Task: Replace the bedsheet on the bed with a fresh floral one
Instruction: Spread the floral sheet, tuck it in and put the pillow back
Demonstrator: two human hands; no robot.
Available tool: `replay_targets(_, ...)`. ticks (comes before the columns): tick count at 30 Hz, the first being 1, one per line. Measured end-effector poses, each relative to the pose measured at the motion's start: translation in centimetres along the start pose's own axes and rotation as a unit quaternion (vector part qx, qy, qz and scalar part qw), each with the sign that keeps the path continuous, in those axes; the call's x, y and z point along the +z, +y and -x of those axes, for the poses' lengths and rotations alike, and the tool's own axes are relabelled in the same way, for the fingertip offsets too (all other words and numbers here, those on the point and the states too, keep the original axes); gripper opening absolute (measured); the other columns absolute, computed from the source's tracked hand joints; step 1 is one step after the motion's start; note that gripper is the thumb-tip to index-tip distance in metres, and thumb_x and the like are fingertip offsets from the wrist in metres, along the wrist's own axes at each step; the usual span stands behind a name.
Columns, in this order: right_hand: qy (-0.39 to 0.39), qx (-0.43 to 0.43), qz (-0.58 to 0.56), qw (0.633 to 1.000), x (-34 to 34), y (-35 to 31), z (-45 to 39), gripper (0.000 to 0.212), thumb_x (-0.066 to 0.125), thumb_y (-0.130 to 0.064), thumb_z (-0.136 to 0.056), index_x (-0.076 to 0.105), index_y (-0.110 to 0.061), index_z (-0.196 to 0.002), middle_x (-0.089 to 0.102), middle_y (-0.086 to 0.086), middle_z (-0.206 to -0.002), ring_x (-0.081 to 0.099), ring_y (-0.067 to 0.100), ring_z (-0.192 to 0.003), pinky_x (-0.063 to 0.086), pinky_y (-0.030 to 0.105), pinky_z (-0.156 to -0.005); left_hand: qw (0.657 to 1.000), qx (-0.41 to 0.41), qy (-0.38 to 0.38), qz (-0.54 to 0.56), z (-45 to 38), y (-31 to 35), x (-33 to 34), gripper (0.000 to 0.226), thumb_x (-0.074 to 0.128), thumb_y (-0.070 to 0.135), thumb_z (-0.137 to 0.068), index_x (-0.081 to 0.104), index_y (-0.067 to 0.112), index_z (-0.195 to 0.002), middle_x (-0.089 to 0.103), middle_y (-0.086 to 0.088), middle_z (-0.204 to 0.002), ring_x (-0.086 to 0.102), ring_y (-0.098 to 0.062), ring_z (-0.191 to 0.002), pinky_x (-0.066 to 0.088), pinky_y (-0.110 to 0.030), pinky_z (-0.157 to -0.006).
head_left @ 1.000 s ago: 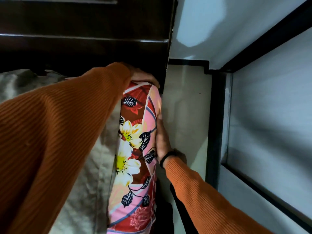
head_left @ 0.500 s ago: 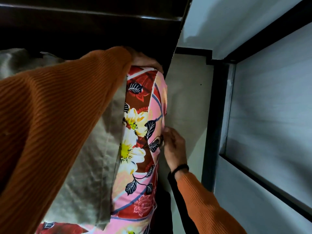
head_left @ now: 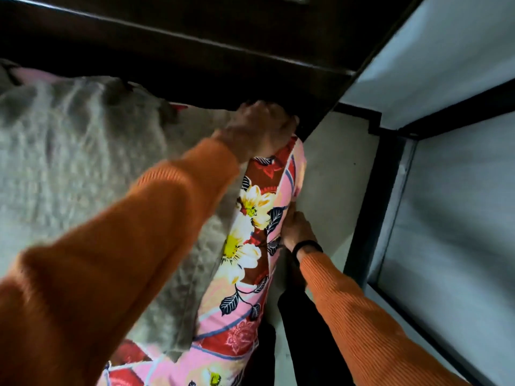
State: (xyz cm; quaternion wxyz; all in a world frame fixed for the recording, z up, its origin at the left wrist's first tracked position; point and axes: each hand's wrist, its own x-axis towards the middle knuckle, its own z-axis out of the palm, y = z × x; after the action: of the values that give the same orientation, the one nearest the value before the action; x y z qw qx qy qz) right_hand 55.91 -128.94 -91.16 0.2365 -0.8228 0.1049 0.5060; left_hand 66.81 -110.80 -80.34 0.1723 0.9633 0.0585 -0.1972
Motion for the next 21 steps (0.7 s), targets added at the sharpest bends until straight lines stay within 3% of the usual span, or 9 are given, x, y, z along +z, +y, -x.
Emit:
replay_targets(2, 0.018, 0.010, 0.108, 0.994, -1.0, 0.2, 0.1, 0.053, 0.021, -0.042, -0.109, 0.045, -0.012, -0.147, 0.054, 0.022, -0.140, 0.054, 0.040, -0.126, 0.042, 0.044, -0.103, 0.990, 0.052, 0.108, 0.071, 3.9, -0.5, -1.0, 0.038, 0.040, 0.042, -0.103, 0.071, 0.022, -0.112, 0.070, -0.002, -0.117, 0.063, -0.026, -0.114, 0.045, -0.044, -0.100)
replay_targets(4, 0.005, -0.004, 0.162, 0.987, -1.9, 0.6, -0.4, 0.058, 0.025, -0.053, -0.105, 0.054, -0.015, -0.137, 0.061, 0.019, -0.131, 0.059, 0.040, -0.119, 0.046, 0.046, -0.101, 0.970, 0.029, 0.220, 0.103, 10.1, -1.6, -1.4, 0.032, 0.047, 0.038, -0.104, 0.068, 0.020, -0.120, 0.065, -0.001, -0.127, 0.057, -0.024, -0.123, 0.041, -0.049, -0.105)
replay_targets(7, 0.063, -0.053, -0.048, 0.995, -4.1, 1.7, -1.8, 0.071, 0.040, -0.077, -0.080, 0.070, -0.016, -0.100, 0.075, 0.014, -0.102, 0.070, 0.035, -0.099, 0.055, 0.049, -0.092, 0.917, -0.168, 0.326, 0.159, 19.5, -3.3, -0.4, 0.035, 0.052, 0.037, -0.103, 0.063, 0.016, -0.128, 0.055, -0.005, -0.139, 0.048, -0.028, -0.133, 0.036, -0.054, -0.109)
replay_targets(10, 0.082, -0.118, -0.265, 0.953, -5.8, -1.3, -0.2, 0.035, 0.057, -0.048, -0.093, 0.071, -0.021, -0.110, 0.075, 0.013, -0.112, 0.071, 0.027, -0.101, 0.054, 0.055, -0.096, 0.804, -0.395, 0.390, 0.211, 26.6, -4.9, 1.7, 0.049, 0.052, 0.042, -0.101, 0.048, 0.019, -0.144, 0.043, -0.013, -0.149, 0.037, -0.033, -0.141, 0.027, -0.053, -0.118)
replay_targets(12, -0.044, -0.103, -0.405, 0.908, -6.3, -5.0, 1.2, 0.050, 0.043, -0.055, -0.102, 0.064, -0.022, -0.133, 0.071, 0.006, -0.127, 0.069, 0.020, -0.114, 0.053, 0.045, -0.100, 0.720, -0.511, 0.403, 0.242, 30.1, -6.0, 3.6, 0.065, 0.052, 0.054, -0.098, 0.035, 0.021, -0.152, 0.037, -0.018, -0.152, 0.033, -0.036, -0.143, 0.024, -0.053, -0.120)
replay_targets(14, -0.105, -0.071, -0.468, 0.875, -6.3, -7.3, 1.2, 0.072, 0.032, -0.071, -0.097, 0.059, -0.021, -0.140, 0.069, 0.006, -0.131, 0.066, 0.024, -0.119, 0.050, 0.043, -0.101, 0.625, -0.586, 0.394, 0.333, 32.5, -7.7, 6.0, 0.081, 0.052, 0.074, -0.089, 0.035, 0.026, -0.152, 0.039, -0.019, -0.151, 0.039, -0.034, -0.141, 0.030, -0.056, -0.119)
replay_targets(16, -0.099, -0.043, -0.494, 0.863, -6.4, -8.1, 0.5, 0.080, 0.034, -0.077, -0.092, 0.059, -0.017, -0.139, 0.068, 0.012, -0.132, 0.064, 0.029, -0.121, 0.049, 0.046, -0.101, 0.513, -0.586, 0.377, 0.501, 33.3, -8.6, 7.6, 0.071, 0.059, 0.081, -0.080, 0.056, 0.031, -0.130, 0.059, -0.017, -0.133, 0.060, -0.028, -0.122, 0.049, -0.055, -0.104)
replay_targets(18, -0.087, -0.056, -0.462, 0.881, -6.5, -8.1, -0.5, 0.084, 0.042, -0.076, -0.086, 0.056, -0.017, -0.144, 0.064, 0.013, -0.137, 0.060, 0.031, -0.127, 0.049, 0.048, -0.102, 0.436, -0.546, 0.342, 0.628, 33.4, -8.9, 8.7, 0.067, 0.065, 0.084, -0.073, 0.063, 0.025, -0.104, 0.061, -0.010, -0.095, 0.064, -0.013, -0.077, 0.054, -0.035, -0.066)
replay_targets(21, -0.085, -0.074, -0.424, 0.899, -5.9, -8.6, -1.3, 0.072, 0.037, -0.074, -0.094, 0.057, -0.024, -0.142, 0.066, 0.006, -0.136, 0.063, 0.027, -0.125, 0.052, 0.046, -0.100, 0.419, -0.529, 0.350, 0.649, 33.4, -8.7, 9.1, 0.065, 0.066, 0.077, -0.079, 0.065, 0.019, -0.109, 0.061, 0.002, -0.090, 0.058, -0.004, -0.066, 0.049, -0.022, -0.055)
